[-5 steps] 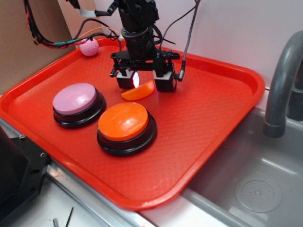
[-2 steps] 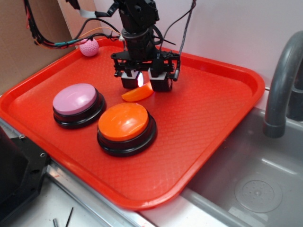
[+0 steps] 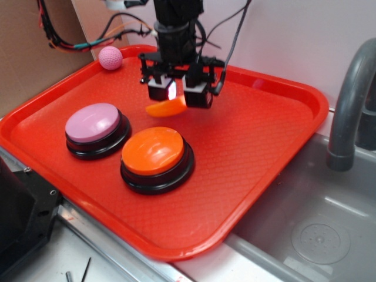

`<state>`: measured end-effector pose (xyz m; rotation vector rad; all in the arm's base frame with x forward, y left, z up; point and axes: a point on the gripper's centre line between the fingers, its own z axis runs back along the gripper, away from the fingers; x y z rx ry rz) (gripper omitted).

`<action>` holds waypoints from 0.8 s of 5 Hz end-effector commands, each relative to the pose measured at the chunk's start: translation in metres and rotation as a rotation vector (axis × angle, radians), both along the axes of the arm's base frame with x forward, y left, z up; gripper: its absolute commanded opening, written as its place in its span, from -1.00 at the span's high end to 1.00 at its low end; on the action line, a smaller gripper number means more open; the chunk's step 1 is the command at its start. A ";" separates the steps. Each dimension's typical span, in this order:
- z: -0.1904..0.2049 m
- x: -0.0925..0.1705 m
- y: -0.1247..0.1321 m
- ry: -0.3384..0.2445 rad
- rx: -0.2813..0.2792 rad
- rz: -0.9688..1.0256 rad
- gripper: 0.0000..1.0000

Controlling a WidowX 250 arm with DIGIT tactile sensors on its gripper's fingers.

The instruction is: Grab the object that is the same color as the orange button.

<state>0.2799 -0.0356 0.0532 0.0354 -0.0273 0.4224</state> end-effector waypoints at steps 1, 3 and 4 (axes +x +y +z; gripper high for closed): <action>0.096 0.003 -0.022 -0.122 -0.041 -0.160 1.00; 0.151 -0.018 -0.026 -0.168 -0.112 -0.170 1.00; 0.148 -0.016 -0.021 -0.149 -0.100 -0.164 1.00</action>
